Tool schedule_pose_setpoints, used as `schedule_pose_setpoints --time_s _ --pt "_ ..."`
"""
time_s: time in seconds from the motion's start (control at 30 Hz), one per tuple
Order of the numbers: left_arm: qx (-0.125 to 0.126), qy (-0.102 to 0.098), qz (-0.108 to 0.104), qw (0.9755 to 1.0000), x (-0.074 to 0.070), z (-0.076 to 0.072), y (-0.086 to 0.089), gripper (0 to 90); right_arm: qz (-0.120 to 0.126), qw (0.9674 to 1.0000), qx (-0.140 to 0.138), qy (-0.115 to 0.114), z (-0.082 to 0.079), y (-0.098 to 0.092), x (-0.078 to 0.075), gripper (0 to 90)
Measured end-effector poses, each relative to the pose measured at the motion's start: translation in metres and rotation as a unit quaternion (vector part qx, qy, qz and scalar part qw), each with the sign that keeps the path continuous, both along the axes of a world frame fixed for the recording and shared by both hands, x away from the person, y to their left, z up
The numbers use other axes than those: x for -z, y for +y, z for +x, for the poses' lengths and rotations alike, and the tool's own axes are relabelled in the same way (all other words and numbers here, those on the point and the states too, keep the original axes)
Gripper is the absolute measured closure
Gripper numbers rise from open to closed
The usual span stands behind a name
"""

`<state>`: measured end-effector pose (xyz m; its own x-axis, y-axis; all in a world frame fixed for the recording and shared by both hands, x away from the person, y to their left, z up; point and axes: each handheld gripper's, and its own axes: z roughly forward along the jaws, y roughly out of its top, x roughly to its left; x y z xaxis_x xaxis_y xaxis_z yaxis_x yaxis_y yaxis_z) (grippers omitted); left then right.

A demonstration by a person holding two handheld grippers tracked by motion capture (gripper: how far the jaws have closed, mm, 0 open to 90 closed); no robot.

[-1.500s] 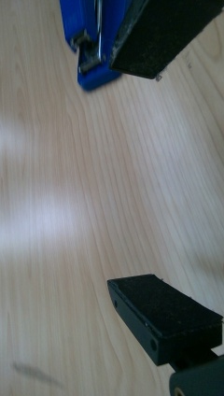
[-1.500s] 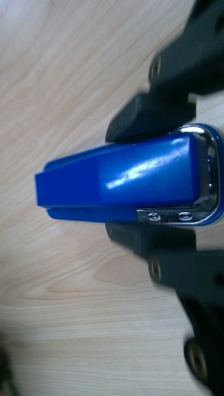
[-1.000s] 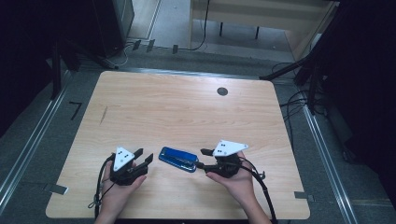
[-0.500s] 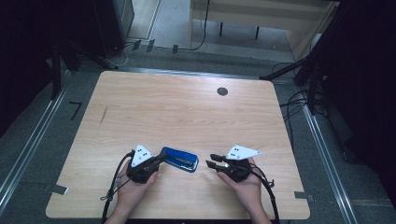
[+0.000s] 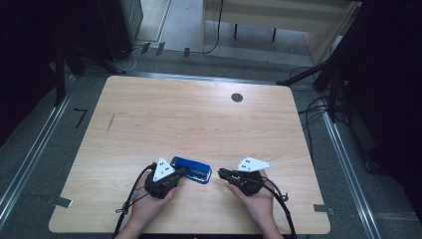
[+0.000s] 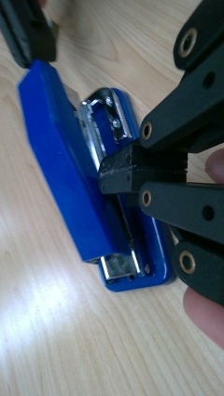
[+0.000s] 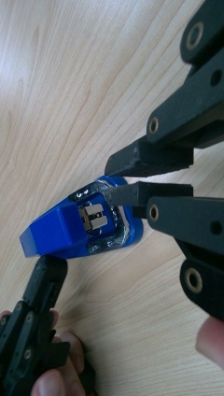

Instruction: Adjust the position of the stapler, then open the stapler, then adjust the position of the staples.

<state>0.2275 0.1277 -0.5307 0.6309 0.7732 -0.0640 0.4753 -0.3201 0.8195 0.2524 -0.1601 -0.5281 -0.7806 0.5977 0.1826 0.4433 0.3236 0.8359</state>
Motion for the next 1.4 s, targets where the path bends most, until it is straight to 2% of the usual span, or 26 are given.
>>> schedule_pose_setpoints --time_s 0.03,0.07,0.2,0.37,0.57,1.13,1.4 --pt "0.0 0.001 0.007 1.0 0.0 -0.001 -0.001 90.0 0.0 1.0 0.0 0.0 0.0 0.0 0.0 86.3" --pt "0.0 -0.003 0.005 1.0 0.0 -0.001 -0.002 90.0 0.0 1.0 0.001 -0.001 0.001 0.0 0.0 86.7" --pt "-0.001 0.003 0.006 1.0 0.0 0.0 -0.002 90.0 0.001 0.9999 0.008 0.006 0.001 0.001 0.002 89.2" --pt "-0.002 0.012 0.008 0.9999 0.001 0.001 -0.002 90.0 -0.006 1.0 -0.001 -0.001 -0.002 0.003 0.001 90.0" --pt "0.002 0.025 0.017 0.9995 0.001 0.003 -0.004 90.0 -0.008 0.9999 -0.008 0.0 -0.002 0.008 0.0 90.0" --pt "0.001 0.029 0.013 0.9995 0.001 0.004 -0.004 90.0 -0.012 0.9998 -0.017 0.003 -0.001 0.019 0.005 90.0" --pt "0.003 0.03 0.011 0.9995 0.001 0.007 -0.004 90.0 -0.013 0.9998 -0.016 -0.003 0.0 0.019 0.0 90.0"
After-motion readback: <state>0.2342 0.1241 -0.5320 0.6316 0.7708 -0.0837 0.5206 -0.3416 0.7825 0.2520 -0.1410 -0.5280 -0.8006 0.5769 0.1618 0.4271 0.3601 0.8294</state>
